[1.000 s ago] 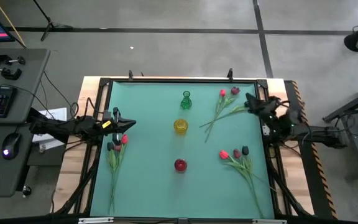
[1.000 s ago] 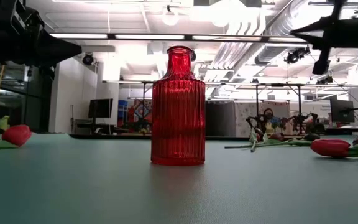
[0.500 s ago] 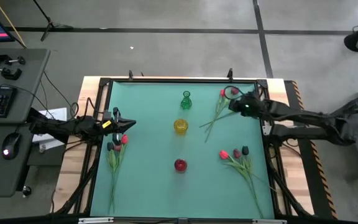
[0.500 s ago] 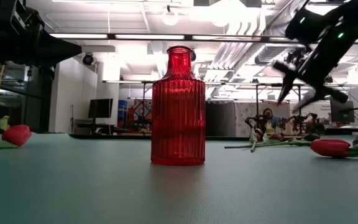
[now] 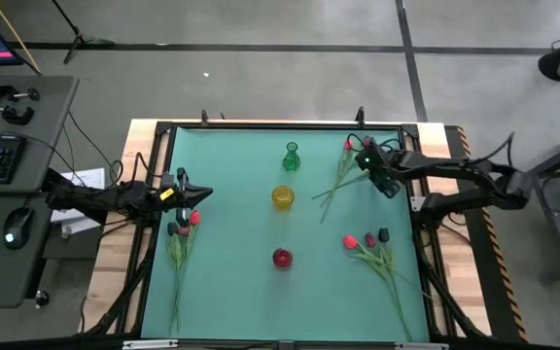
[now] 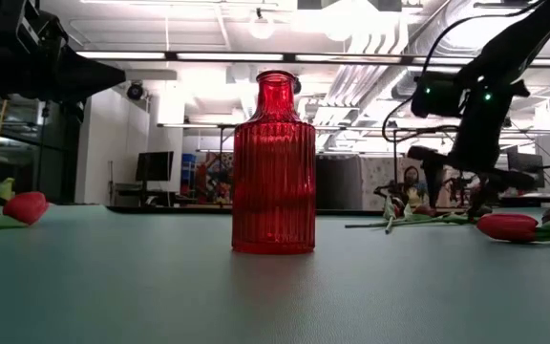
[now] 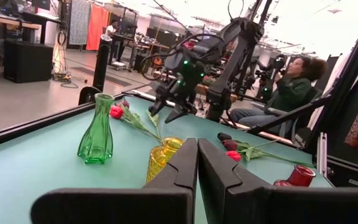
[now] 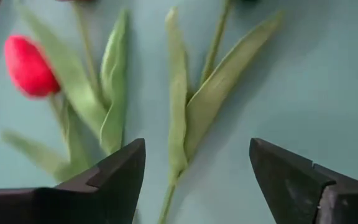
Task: Sort flowers into vase by color
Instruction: Put the top black tulip into the green vase
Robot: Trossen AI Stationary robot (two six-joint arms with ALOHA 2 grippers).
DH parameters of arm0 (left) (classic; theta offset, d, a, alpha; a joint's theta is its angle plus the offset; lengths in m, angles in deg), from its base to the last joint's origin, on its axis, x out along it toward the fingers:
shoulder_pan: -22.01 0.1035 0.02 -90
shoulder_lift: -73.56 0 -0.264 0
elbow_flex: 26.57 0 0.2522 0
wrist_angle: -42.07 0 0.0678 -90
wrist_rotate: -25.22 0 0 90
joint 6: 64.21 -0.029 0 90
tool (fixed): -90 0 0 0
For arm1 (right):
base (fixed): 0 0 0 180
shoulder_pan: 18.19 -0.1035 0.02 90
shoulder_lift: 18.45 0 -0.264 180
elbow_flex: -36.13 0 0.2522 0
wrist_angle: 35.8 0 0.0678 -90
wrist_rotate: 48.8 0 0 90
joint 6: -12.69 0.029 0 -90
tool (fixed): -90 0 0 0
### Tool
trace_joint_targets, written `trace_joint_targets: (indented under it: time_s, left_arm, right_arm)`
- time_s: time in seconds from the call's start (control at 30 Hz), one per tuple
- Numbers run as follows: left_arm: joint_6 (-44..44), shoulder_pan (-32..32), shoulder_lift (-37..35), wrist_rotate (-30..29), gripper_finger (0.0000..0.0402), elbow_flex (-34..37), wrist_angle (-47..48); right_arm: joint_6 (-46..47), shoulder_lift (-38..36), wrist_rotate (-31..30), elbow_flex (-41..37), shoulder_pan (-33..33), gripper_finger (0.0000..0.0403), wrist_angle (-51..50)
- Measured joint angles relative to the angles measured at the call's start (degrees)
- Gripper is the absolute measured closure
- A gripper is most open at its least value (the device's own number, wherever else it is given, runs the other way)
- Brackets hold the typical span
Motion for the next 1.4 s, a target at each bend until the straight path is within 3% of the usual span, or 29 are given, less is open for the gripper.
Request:
trace_joint_targets:
  time_s: [0.27, 0.5, 0.63, 0.77, 0.93, 1.27, 1.4]
  left_arm:
    - [0.0, 0.0, -0.01, 0.0, 0.0401, -0.01, 0.02]
    - [0.0, 0.0, -0.01, 0.0, 0.0401, -0.02, 0.0]
    - [0.0, 0.0, -0.01, 0.0, 0.0401, -0.02, 0.01]
    - [0.0, 0.0, -0.02, 0.0, 0.0401, -0.01, 0.0]
    - [0.0, 0.0, -0.02, 0.0, 0.0401, 0.01, -0.01]
    - [0.0, 0.0, -0.02, 0.0, 0.0401, 0.0, -0.01]
    - [0.0, 0.0, -0.02, 0.0, 0.0401, -0.02, 0.02]
  right_arm:
    - [3.3, 5.78, 3.24, 2.69, 3.39, 0.0137, -1.82]
    - [-1.51, 13.42, 6.69, 9.14, 6.92, 0.017, -8.33]
    - [-5.97, 17.81, 7.57, 11.88, 7.22, 0.021, -11.26]
    - [-14.76, 19.58, 5.97, 14.45, 7.18, 0.0281, -14.56]
    - [-29.87, 16.23, 2.3, 16.52, 6.3, 0.0389, -18.19]
    - [-49.49, -1.2, 0.18, 27.95, 2.11, 0.0397, -21.86]
    - [-61.38, -6.31, 0.34, 33.96, -0.94, 0.0399, -10.13]
